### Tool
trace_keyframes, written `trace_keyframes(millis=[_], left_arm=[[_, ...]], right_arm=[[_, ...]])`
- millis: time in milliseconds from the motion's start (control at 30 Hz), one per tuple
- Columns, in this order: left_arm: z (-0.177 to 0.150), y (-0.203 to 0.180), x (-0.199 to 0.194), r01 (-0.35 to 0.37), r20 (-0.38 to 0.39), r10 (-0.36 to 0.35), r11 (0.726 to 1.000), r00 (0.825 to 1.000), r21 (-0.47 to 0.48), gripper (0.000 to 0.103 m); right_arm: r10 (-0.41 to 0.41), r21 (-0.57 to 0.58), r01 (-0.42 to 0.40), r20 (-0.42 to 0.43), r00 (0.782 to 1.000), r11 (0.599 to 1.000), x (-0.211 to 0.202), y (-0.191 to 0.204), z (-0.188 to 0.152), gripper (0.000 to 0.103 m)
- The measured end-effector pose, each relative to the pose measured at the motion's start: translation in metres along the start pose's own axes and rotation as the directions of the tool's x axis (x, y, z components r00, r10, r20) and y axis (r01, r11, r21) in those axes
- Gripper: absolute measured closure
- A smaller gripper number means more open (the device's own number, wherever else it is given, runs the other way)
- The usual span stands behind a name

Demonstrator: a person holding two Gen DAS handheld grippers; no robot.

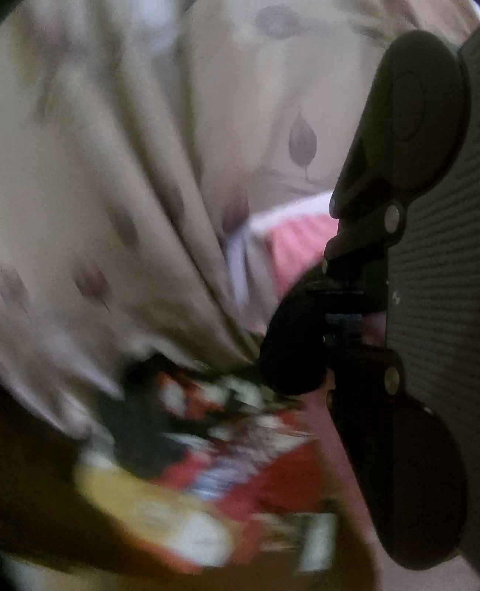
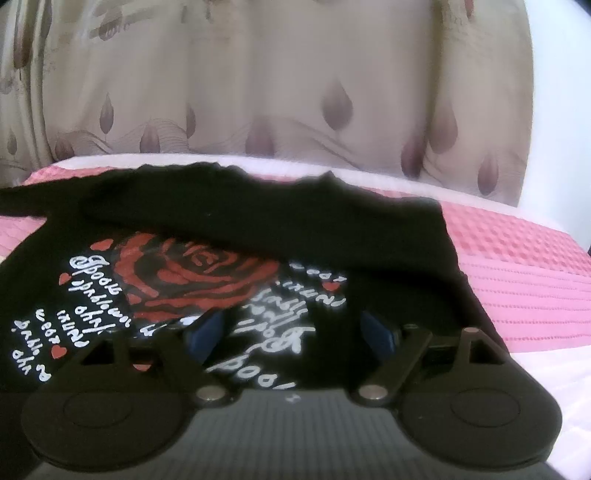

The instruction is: Fold small clothes

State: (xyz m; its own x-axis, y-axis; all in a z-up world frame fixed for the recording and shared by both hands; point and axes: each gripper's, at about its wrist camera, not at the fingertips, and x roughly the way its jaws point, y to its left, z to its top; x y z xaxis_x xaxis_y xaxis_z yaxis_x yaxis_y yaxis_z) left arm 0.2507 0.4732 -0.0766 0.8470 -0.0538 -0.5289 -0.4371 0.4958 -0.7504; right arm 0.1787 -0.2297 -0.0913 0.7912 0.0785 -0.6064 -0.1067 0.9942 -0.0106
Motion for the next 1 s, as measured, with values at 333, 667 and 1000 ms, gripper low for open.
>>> trace_keyframes(millis=[333, 667, 1000], left_arm=[[-0.124, -0.24, -0.077, 0.257, -0.057, -0.262, 0.841, 0.963, 0.477, 0.096], [-0.335, -0.376, -0.013, 0.393, -0.343, -0.213, 0.66, 0.915, 0.64, 0.096], [-0.462, -0.367, 0.045, 0.553, -0.526, -0.206, 0.485, 0.825, 0.678, 0.003]], right_arm=[[0.063, 0.156, -0.077, 0.095, 0.993, 0.985, -0.014, -0.029, -0.003, 0.021], [0.14, 0.35, -0.224, 0.248, 0.959, 0.909, -0.031, -0.067, -0.015, 0.021], [0.178, 0.403, -0.289, 0.29, 0.94, 0.868, -0.033, -0.079, -0.021, 0.021]])
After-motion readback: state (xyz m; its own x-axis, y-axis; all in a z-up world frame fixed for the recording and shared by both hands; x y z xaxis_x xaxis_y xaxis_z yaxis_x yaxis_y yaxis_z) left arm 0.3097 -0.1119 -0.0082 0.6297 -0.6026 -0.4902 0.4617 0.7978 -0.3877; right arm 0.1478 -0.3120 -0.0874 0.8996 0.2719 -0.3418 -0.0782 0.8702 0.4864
